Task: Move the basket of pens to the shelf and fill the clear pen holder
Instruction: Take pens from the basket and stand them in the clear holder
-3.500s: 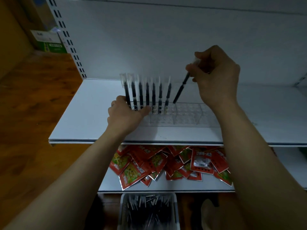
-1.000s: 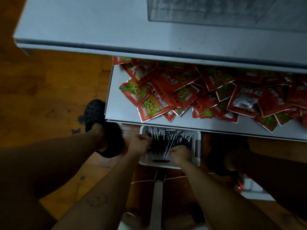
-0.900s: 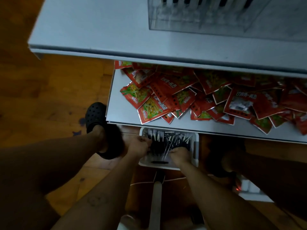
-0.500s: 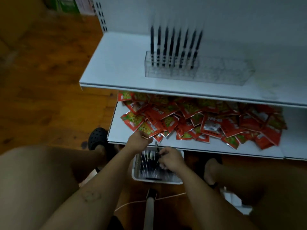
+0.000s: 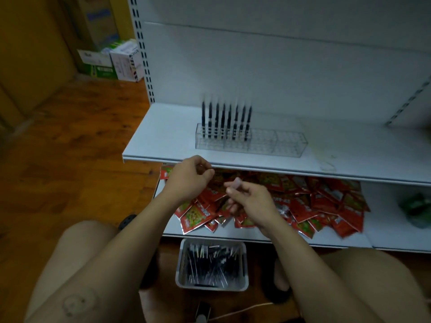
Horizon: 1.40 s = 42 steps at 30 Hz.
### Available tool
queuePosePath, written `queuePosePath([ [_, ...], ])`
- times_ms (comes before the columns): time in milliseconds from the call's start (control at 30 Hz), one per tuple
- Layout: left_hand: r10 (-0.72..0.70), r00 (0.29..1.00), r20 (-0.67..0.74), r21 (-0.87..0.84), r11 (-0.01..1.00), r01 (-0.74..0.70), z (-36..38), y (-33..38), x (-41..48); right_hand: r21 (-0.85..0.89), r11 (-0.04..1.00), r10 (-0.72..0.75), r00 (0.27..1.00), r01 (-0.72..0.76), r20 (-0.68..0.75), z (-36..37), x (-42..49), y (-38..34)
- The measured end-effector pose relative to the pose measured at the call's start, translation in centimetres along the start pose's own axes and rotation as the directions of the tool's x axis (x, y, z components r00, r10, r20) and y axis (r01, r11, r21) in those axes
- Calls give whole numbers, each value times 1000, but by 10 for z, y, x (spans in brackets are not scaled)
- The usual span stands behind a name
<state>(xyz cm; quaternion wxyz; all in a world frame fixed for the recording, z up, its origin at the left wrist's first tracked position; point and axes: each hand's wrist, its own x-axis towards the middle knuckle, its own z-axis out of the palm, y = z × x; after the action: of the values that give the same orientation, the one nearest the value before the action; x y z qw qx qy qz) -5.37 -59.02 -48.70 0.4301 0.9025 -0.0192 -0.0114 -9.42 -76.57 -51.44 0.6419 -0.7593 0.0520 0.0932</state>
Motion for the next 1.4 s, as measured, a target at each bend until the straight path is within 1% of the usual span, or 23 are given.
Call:
queuePosePath([
  [67,40,998,-38,18,999,-40,-8,12,5,-162,979,-137,989,127,-52,-11,3,-25],
  [133,79,988,-136,-8,997,-81,-12,20,12,-354,906,-257,966,232,-25,-23,9,-49],
  [167,86,978,-191,-38,995,-95,-14,23,16,-398,880,-291,956,261,-17,-27,13,-61],
  [233,71,958,-278,-97,990,-102,-14,25,26,-422,852,-362,931,308,-51,-35,23,-82],
  [300,33,948,-317,-115,991,-73,-11,22,37,-474,800,-484,863,368,-147,-41,32,-103],
  [400,-19,935,-353,-80,997,-10,-5,15,60,-477,738,-647,702,476,-299,-56,52,-123],
  [467,-48,929,-366,-49,998,32,-4,15,75,-480,711,-695,616,514,-371,-64,68,-127],
  [533,-79,932,-354,-10,997,81,-3,18,90,-484,710,-701,583,512,-411,-70,83,-127],
  [600,-130,939,-317,8,990,140,0,20,103,-485,714,-698,573,506,-430,-74,97,-123],
  [733,-242,944,-223,-40,970,240,10,17,121,-499,716,-695,567,488,-443,-77,121,-118],
  [833,-259,941,-218,-48,966,255,19,17,128,-502,718,-692,579,482,-432,-76,132,-115],
  [967,-272,937,-221,-49,962,268,23,19,132,-552,679,-721,584,484,-373,-74,136,-113],
  [1167,-286,935,-210,-91,958,273,22,18,131,-534,708,-697,584,463,-417,-80,136,-109],
  [1233,-283,935,-213,-98,958,268,22,18,131,-541,721,-676,611,432,-412,-83,137,-105],
  [1300,-281,934,-220,-87,959,268,22,19,130,-567,719,-657,659,403,-365,-82,139,-99],
  [1333,-280,933,-225,-78,960,269,22,20,129,-583,708,-659,671,399,-340,-81,140,-97],
  [1400,-274,933,-232,-62,962,267,22,21,127,-599,688,-673,669,410,-316,-79,138,-96],
])
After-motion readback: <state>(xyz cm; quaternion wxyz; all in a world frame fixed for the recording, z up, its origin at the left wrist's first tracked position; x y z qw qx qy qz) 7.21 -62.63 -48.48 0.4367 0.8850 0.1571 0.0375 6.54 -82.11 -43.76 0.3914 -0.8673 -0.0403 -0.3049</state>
